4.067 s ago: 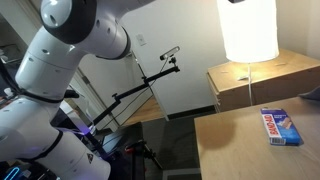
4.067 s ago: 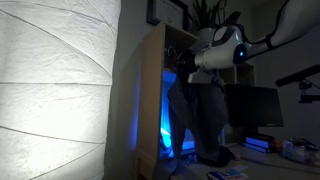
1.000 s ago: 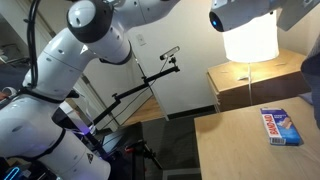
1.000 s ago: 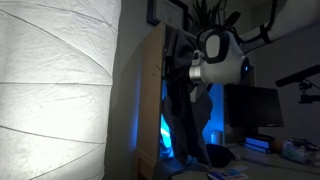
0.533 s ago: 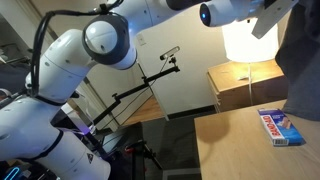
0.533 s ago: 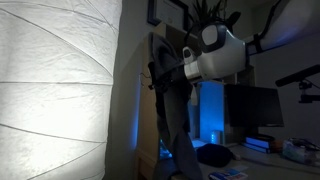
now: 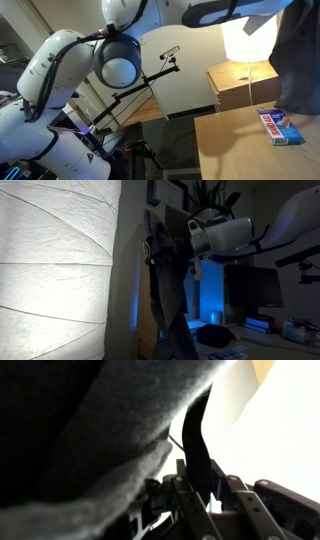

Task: Hang the sweater with the hanger

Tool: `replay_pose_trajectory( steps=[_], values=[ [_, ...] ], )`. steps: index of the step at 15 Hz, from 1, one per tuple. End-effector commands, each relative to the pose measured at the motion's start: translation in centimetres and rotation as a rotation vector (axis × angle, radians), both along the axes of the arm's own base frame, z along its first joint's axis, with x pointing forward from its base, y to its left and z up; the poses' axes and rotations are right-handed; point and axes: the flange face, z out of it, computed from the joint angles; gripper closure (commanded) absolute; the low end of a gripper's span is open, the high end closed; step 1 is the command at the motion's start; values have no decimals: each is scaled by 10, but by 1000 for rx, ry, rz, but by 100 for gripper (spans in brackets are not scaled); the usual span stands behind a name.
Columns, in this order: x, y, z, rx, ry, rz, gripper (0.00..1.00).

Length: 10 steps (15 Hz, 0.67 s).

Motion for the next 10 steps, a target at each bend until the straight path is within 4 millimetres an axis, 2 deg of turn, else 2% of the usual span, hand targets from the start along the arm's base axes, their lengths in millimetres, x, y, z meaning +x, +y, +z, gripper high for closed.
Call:
replay_pose_trajectory(
  steps=[1,3,4,8,10],
  values=[
    [-5,8,19,142,-25,79,93],
    [-6,7,27,260,-41,106,93],
    [-7,-1,31,324,-45,114,93],
    [-17,-49,40,576,-60,130,93],
    [-31,-70,39,685,-62,162,93]
  ],
)
